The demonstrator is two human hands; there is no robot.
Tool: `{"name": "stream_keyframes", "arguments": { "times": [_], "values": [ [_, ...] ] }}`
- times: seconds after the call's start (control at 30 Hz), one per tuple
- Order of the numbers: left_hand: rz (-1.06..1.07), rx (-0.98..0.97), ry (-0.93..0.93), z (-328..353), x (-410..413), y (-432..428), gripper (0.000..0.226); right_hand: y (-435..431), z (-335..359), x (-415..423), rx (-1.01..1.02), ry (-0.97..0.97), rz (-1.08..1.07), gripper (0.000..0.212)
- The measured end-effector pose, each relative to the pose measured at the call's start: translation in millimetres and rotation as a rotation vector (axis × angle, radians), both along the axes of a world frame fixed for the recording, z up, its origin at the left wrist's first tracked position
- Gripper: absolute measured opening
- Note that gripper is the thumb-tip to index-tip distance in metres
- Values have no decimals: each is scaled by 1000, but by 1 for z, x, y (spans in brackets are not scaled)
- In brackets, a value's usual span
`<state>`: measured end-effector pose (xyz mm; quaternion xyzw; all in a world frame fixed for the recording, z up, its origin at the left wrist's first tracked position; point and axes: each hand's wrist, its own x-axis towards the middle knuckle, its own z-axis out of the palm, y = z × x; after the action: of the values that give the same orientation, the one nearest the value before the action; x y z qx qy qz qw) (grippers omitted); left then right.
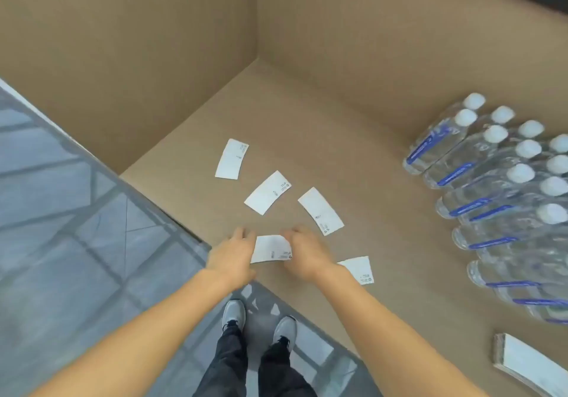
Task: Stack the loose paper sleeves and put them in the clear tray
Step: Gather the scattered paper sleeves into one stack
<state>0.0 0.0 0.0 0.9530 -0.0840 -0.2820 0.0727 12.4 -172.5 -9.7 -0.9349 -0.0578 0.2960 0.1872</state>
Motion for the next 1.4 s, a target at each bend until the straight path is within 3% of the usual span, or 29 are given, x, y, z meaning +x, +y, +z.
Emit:
{"name": "stream_keyframes", "arguments": {
  "times": [0.1,0.2,0.43,0.87,1.03,1.4],
  "values": [
    [44,-46,-34,-9,0,9,56,12,-13,-8,-5,-65,18,60],
    [25,-60,-54,-13,5,10,41,15,-17,-13,12,-110,-39,53],
    [-179,-84,-64,-1,35,10,50,4,1,-18,-74,-129,-95,47],
    [-709,-134,-167,38,136,-83,55,-55,34,-7,-110,-262,-557,34],
    [-759,-88,-147,27,160,-94,47,-54,23,8,-109,-266,-644,32],
    [-789,-115,-122,-24,179,-94,53,-39,-19,23,-100,-235,-795,36]
  ]
}}
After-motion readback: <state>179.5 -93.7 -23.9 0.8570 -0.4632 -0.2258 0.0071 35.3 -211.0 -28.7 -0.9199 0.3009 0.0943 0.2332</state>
